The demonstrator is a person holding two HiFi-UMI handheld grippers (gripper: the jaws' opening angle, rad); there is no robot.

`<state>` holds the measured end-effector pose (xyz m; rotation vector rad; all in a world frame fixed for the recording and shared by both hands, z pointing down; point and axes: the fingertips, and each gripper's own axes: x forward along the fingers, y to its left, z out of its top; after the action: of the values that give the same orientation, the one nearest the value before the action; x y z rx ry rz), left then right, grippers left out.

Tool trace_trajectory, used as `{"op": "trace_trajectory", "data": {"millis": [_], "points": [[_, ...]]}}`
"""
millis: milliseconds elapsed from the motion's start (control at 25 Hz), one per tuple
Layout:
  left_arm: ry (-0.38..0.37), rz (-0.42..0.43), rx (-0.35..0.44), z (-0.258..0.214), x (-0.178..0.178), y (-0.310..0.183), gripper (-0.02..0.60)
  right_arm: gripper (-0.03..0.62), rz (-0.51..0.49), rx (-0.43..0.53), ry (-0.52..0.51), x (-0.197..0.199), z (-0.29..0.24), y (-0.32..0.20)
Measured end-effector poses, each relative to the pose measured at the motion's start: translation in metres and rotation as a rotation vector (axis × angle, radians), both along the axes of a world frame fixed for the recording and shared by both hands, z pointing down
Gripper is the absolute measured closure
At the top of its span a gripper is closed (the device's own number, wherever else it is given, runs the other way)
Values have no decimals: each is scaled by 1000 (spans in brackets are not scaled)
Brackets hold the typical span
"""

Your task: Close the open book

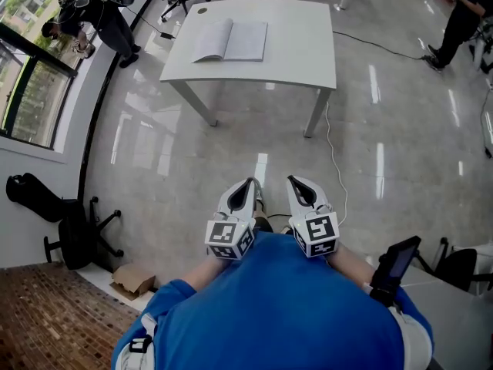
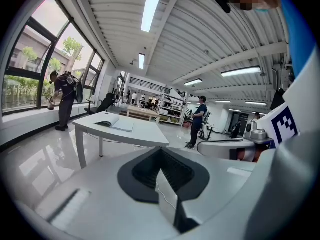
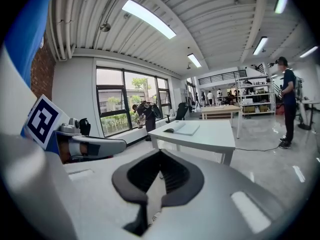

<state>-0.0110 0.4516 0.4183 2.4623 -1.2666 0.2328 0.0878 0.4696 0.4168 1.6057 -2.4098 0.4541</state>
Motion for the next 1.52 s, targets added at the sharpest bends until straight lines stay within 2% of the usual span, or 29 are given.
{"op": "trace_trajectory", "data": {"millis": [240,840,1080,1200,1400,1520], "points": [[15,32,-1,5,3,-70,574,592,38,-11,14,3,5,-64],[15,108,4,-6,-49,-264,574,592,97,-45,64,-44,-9,-254],[6,106,-16,-3,-56,-294,574,592,68,-54,70,-53,-9,-286],[-11,112,-16,-7,-48,-306,574,592,64,-50,64,-44,-13,-301],[-1,76,-36,-9,-37,-325,574,592,53,-57,62,-23,-14,-320],[5,73,-38,-2,-42,-335,574,592,57,-62,69,-26,-8,-328]]}}
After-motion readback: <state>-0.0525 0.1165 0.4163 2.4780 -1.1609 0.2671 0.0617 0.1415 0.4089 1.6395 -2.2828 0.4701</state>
